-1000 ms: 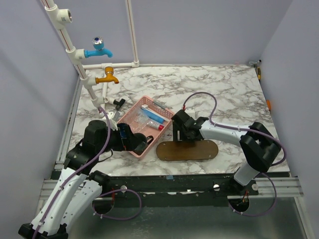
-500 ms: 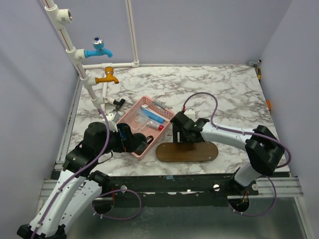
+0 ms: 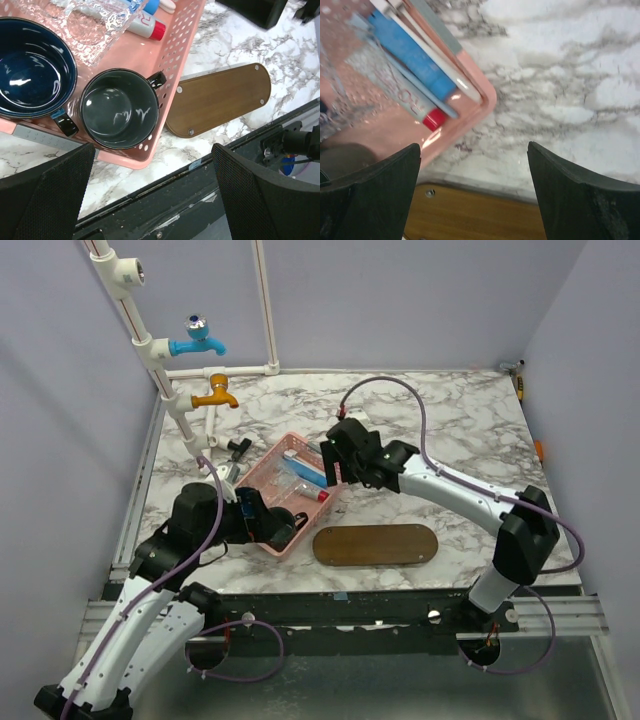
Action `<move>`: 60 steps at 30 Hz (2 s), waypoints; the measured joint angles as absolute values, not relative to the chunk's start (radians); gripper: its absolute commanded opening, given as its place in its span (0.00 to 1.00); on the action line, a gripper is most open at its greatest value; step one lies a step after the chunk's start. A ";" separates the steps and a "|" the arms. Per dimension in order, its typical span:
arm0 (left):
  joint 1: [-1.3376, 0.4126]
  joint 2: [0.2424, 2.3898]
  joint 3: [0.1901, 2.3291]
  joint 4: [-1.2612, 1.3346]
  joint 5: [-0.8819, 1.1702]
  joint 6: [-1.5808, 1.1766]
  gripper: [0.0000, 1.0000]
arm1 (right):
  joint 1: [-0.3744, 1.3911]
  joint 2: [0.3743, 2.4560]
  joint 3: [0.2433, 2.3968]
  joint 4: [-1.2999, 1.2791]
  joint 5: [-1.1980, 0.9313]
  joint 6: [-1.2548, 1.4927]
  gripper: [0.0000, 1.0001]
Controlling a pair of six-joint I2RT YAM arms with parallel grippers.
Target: Prepare toiletry sets of a toothbrush and toothpaste on the tray
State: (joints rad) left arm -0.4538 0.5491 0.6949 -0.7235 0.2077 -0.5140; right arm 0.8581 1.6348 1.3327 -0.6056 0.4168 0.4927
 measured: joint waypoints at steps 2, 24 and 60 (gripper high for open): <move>-0.454 0.565 0.695 -0.725 0.201 -0.515 0.99 | 0.844 1.676 1.404 -0.597 0.398 0.437 0.87; -0.454 0.553 0.694 -0.734 0.167 -0.519 0.99 | 0.706 1.970 1.662 -0.514 0.056 0.078 0.73; -0.454 0.545 0.691 -0.734 0.163 -0.520 0.99 | 0.705 2.160 1.777 -0.474 -0.006 0.019 0.13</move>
